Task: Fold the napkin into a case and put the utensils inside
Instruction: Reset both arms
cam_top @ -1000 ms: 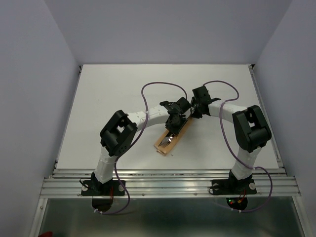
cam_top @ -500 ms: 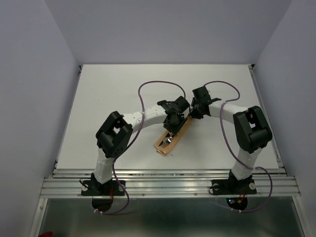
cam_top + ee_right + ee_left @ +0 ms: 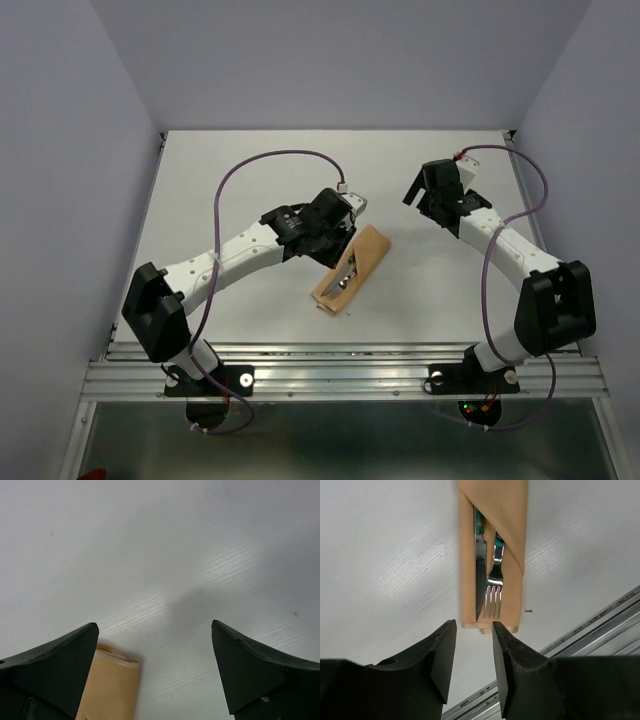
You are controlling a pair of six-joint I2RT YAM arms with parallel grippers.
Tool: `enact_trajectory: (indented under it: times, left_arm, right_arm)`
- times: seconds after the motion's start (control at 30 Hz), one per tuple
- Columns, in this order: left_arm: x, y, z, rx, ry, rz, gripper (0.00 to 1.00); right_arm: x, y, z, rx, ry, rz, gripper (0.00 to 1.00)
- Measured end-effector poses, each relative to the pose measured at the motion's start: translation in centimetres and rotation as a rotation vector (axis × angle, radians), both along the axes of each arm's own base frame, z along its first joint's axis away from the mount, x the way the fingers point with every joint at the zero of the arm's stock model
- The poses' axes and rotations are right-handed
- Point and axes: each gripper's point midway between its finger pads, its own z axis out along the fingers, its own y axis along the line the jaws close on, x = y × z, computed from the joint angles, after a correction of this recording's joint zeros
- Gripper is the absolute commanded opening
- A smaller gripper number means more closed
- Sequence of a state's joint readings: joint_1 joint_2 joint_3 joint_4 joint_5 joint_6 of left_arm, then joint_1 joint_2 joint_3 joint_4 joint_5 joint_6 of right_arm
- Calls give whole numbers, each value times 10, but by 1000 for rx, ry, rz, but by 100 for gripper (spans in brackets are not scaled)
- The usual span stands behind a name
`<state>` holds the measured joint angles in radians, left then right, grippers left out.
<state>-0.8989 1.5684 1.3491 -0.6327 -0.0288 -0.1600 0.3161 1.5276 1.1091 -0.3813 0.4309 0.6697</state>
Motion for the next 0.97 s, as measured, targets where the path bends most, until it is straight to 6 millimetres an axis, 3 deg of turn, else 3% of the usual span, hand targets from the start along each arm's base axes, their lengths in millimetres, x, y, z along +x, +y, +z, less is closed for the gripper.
enact_trajectory:
  times: [0.2,0.37,0.6,0.77,0.97]
  left_arm:
    - [14,30,30,-59,-79,125,46]
    - [31,55,67,-144,-186,239,46]
    - [38,72,129,-308,-345,332,46]
    - [45,83,148,-353,-404,394,46]
    - [51,91,158,-383,-450,446,46]
  right_arm:
    - [-14,-25,52,-40,-134,-86,100]
    - [-42,-51,85,-82,-207,-165,100]
    - [-89,-79,87,-122,-226,-235,100]
    - [-115,-92,86,-107,-270,-276,100]
    - [-128,-100,80,-108,-286,-308,100]
